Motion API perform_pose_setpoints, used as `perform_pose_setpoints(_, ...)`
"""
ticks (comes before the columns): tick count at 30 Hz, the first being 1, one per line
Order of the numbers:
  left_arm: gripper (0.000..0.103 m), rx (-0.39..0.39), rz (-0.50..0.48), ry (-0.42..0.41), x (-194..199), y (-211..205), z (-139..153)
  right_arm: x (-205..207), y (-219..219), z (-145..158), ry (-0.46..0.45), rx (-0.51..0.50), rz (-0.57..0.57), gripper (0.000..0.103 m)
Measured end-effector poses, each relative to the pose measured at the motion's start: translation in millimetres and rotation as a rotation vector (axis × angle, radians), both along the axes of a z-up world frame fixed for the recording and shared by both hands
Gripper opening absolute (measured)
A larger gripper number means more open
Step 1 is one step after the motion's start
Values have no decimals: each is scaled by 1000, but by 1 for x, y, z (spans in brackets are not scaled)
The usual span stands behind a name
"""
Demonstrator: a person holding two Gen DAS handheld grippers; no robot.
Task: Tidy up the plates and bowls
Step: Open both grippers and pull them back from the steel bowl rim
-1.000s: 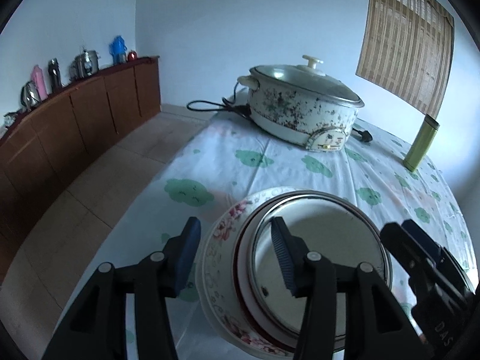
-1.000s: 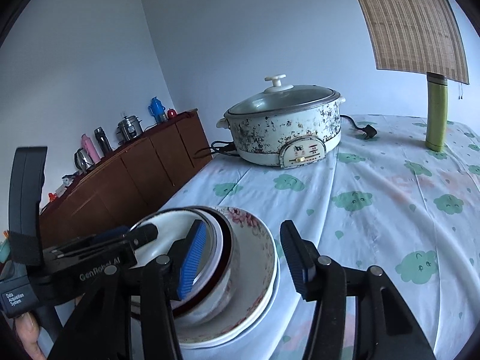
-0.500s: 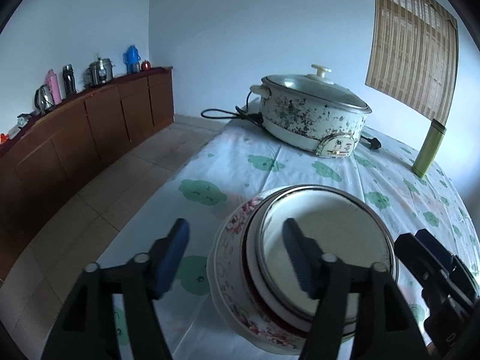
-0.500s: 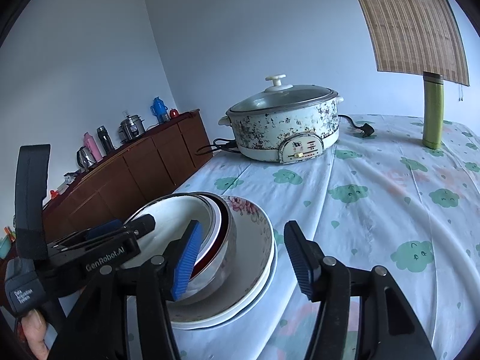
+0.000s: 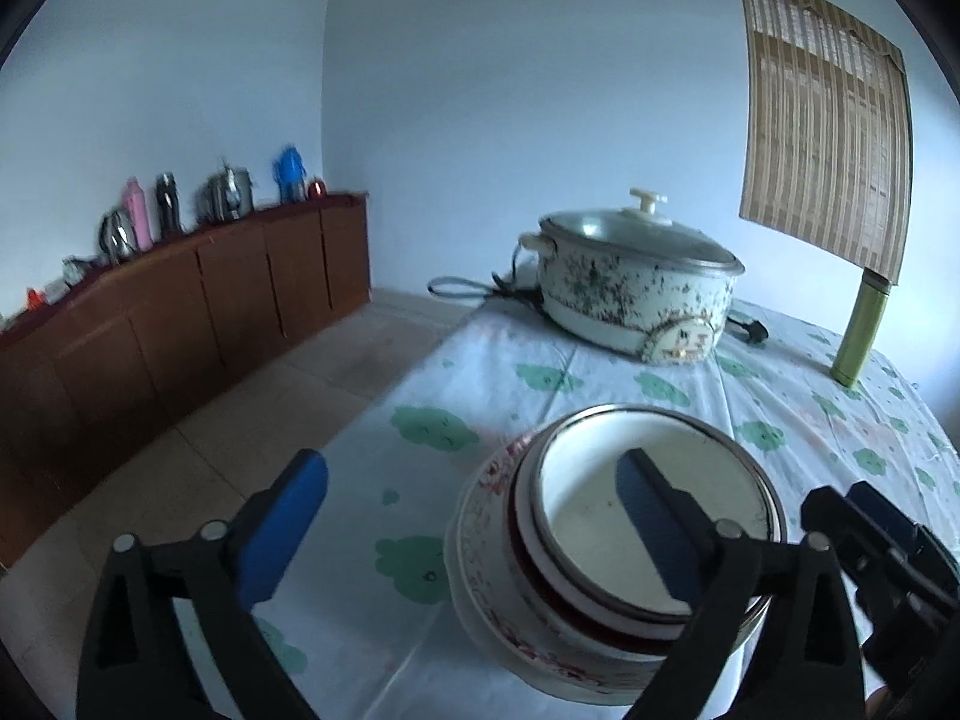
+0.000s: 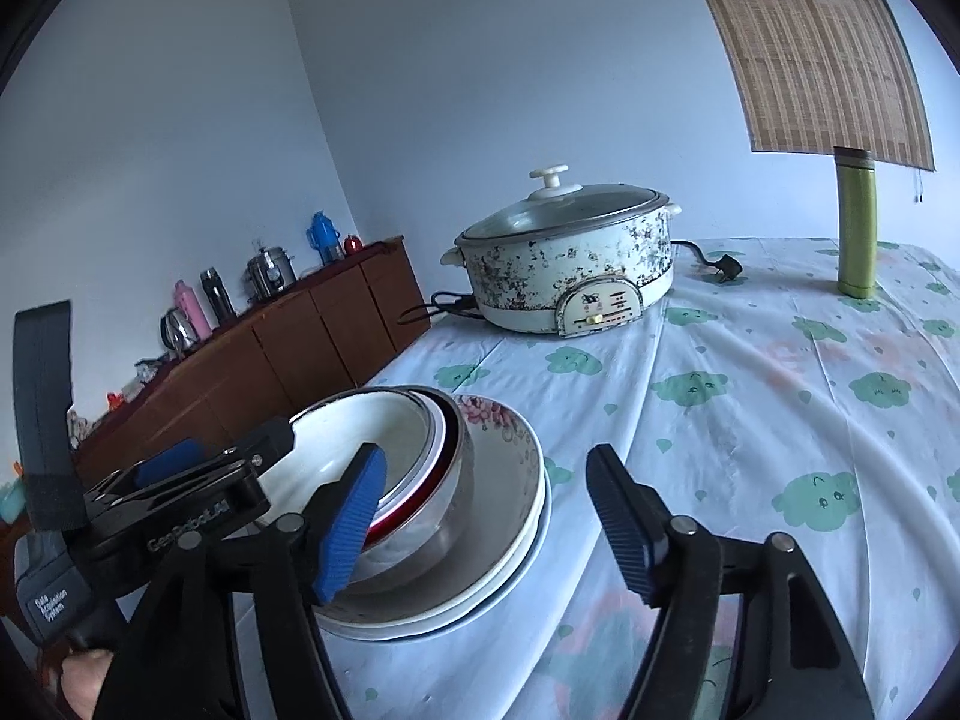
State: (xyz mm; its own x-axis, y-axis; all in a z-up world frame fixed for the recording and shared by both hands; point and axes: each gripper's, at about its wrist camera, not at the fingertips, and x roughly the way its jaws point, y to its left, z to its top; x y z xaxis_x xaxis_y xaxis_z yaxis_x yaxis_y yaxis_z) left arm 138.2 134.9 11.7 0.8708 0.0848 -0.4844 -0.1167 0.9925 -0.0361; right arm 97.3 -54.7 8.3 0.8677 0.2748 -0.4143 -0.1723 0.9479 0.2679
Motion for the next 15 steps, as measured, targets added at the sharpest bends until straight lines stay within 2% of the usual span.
perform_pose_setpoints(4,103,51,7,-55,-12,-6,4,-8,-5,1,-44,-6,-20,76)
perform_pose_setpoints(7,103,51,-6,-54,-16,-8,4,-16,-7,2,-73,-8,-21,80)
perform_pose_setpoints(15,103,72,-4,-87,-32,-12,4,-31,-7,2,-87,-29,2,80)
